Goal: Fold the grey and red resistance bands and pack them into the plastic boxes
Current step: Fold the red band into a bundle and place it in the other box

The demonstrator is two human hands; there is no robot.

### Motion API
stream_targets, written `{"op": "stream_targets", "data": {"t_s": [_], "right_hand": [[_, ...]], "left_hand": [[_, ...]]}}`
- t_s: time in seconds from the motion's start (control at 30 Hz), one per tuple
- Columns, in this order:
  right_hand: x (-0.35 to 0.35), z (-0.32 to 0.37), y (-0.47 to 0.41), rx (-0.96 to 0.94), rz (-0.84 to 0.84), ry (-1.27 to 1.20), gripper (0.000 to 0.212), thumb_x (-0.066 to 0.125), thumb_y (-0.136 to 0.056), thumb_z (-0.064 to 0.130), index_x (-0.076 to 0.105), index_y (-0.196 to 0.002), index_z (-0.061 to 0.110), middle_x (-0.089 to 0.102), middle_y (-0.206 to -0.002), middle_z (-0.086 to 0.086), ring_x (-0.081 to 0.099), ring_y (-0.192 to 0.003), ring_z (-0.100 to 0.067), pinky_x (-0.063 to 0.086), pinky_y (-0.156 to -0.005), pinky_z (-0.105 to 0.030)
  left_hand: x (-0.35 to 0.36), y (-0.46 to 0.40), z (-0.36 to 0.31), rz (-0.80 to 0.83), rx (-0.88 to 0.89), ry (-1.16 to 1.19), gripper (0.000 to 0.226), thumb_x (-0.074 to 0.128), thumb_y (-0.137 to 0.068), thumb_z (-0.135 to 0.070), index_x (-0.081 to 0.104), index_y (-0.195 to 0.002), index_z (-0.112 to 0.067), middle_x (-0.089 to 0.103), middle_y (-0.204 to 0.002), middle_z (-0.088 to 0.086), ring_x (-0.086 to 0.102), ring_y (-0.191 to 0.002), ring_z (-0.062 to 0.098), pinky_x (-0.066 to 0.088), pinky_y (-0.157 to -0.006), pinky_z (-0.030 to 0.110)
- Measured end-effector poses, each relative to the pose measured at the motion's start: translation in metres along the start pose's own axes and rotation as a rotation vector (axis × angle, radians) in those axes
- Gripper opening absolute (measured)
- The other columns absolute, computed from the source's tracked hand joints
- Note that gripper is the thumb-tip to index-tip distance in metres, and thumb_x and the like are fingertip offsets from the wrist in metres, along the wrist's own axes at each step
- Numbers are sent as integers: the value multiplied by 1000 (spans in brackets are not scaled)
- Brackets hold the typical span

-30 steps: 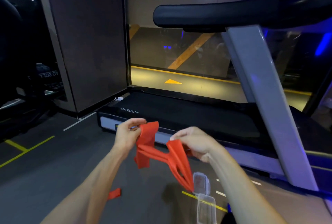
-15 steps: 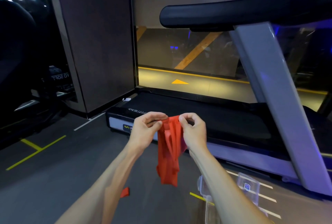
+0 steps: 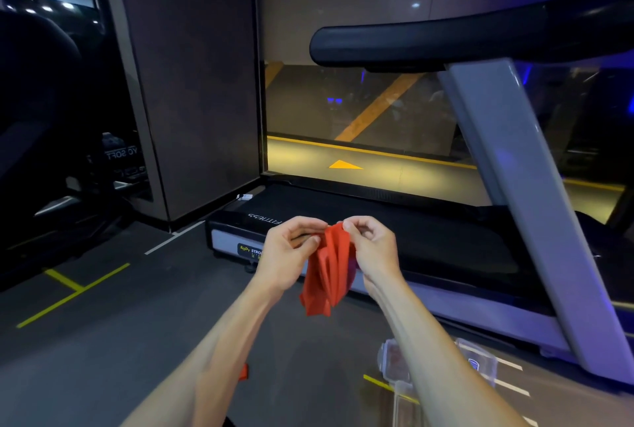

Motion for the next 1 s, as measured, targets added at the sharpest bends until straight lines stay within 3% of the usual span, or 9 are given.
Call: {"op": "stream_targets", "data": {"t_s": [0.2,0.43,0.53,0.63,0.83,0.9,1.0], "right_hand": [[10,5,-3,-3,21,-1,18,71,-94,11,73,-78,19,76,-83,-12,69,-79,-25,57,-81,-45],[11,13,-5,-3,73,-8,7,70,-95,9,72,-89,9,74,-84,-14,67,-76,-22,56,-73,-36],[11,15,-6,15,113,16,6,70,-95,8,73,-90,8,74,-85,-12,66,-77,-20,53,-71,-33],[10,15,-7,23,121,-21,4,69,-95,7,72,-93,4,71,-85,-14,62,-79,-23,50,-71,-34],[14,23,-12,52,189,-81,5,67,-97,8,69,-94,5,70,-81,-10,62,-70,-18,51,-63,-28],[17,20,-16,63,218,-57,6,66,-98,10,68,-94,6,70,-78,-8,61,-63,-16,45,-56,-28],[21,8,-22,81,275,-51,7,63,-100,9,65,-94,7,66,-70,-3,53,-47,-6,36,-42,-18]], "left_hand": [[-8,0,-7,-12,9,11,31,59,-93,15,73,-101,-10,78,-101,7,73,-97,20,57,-89,36],[-17,6,-4,-40,-41,118,26,48,-102,7,68,-110,-7,75,-113,9,70,-95,20,58,-83,36],[-22,11,9,-124,-73,144,30,43,-102,9,66,-111,-9,74,-111,6,72,-82,20,60,-70,31],[-31,16,37,-217,-142,5,33,47,-98,10,66,-110,-14,72,-104,1,69,-73,15,54,-59,23],[-37,20,93,96,-316,-255,29,58,-96,11,64,-87,-16,67,-71,-10,60,-61,-3,45,-60,15],[-39,17,105,103,-335,-293,27,59,-96,10,62,-87,-16,67,-68,-11,58,-57,-6,44,-61,16],[-37,12,123,67,-388,-310,21,60,-95,7,59,-93,-15,63,-76,-5,55,-54,-8,42,-54,10]]}}
Point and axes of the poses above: each hand's wrist, its own y-axis away from the middle knuckle, its own x-axis out of the palm, z = x × y, the point moved 1 cm from there along -y, towards the middle knuckle
